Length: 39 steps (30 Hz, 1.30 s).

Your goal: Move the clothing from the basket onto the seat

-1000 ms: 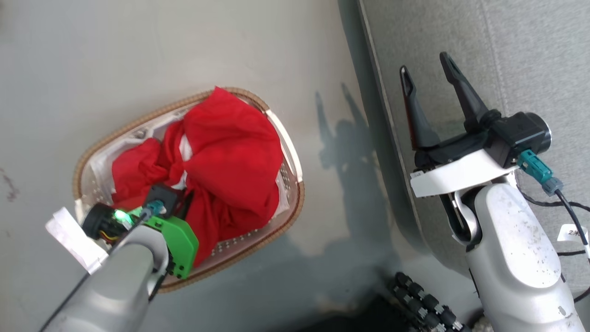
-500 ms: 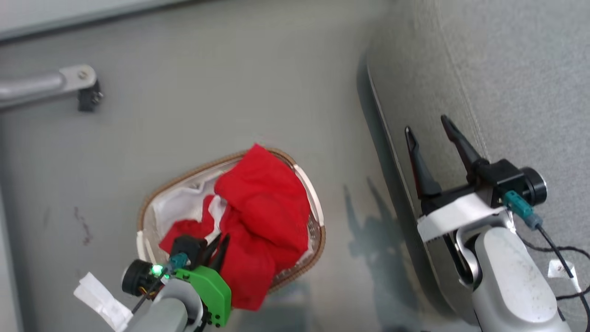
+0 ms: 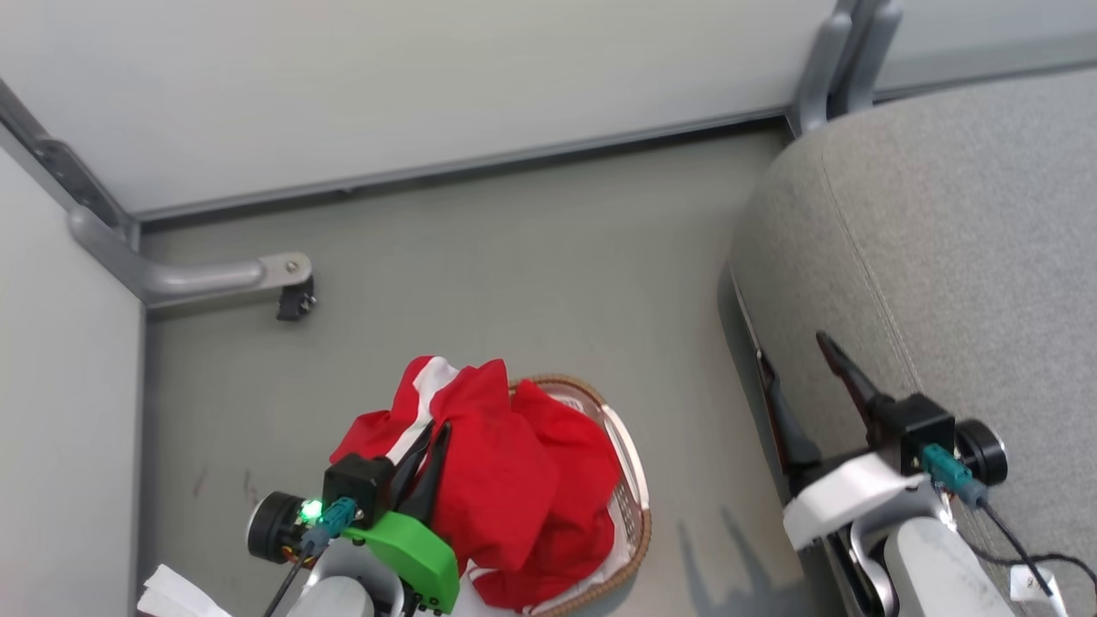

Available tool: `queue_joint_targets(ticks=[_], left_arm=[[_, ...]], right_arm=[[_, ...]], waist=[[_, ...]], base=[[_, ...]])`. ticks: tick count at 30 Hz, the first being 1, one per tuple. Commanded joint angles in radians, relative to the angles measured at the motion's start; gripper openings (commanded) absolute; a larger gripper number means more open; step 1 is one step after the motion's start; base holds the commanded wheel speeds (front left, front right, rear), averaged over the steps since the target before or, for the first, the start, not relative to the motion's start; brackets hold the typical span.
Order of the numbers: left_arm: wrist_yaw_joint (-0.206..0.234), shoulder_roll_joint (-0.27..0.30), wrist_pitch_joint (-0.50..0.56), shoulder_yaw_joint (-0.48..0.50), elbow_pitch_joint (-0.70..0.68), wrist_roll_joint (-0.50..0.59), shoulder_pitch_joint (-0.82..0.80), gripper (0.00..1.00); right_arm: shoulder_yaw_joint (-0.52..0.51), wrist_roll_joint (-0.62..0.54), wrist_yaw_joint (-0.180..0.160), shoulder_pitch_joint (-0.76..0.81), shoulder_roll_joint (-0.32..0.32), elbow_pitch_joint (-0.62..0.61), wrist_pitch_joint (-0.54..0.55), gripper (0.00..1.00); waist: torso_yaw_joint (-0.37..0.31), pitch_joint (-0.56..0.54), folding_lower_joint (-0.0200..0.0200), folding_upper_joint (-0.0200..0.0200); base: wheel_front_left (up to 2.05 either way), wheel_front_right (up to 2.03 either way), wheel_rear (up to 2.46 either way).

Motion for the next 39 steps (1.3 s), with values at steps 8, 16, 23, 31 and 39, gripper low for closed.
queue_joint_targets(ticks=[8, 16, 23, 31, 39], left_arm=[[-0.007, -0.042, -0.001, 0.078, -0.158, 0.048, 0.024, 0.00], [-0.009, -0.057, -0.001, 0.113, -0.248, 0.059, -0.008, 0.00], [-0.009, -0.061, -0.001, 0.090, -0.271, 0.043, -0.031, 0.00], [-0.009, -0.063, -0.001, 0.017, -0.266, 0.033, -0.061, 0.00], [-0.010, -0.068, -0.001, -0.054, -0.256, 0.008, -0.080, 0.00]], right_arm=[[0.011, -0.012, -0.001, 0.089, -0.004, 0.020, -0.002, 1.00], [0.035, 0.003, -0.001, 0.109, -0.004, 0.031, -0.002, 1.00], [0.098, -0.030, -0.001, 0.101, -0.015, 0.048, -0.002, 1.00], [0.289, -0.044, -0.001, 0.012, -0.056, 0.102, -0.002, 1.00], [0.402, -0.028, -0.001, -0.101, -0.036, 0.142, -0.002, 1.00]], waist=[[0.059, -0.147, 0.0001, -0.0001], [0.062, -0.168, 0.0001, -0.0001], [0.073, -0.168, 0.0001, -0.0001], [0.104, -0.162, 0.0001, -0.0001], [0.148, -0.160, 0.0001, -0.0001]], base=[[0.00, 0.00, 0.00], [0.00, 0.00, 0.00], [0.00, 0.00, 0.00], [0.00, 0.00, 0.00], [0.00, 0.00, 0.00]])
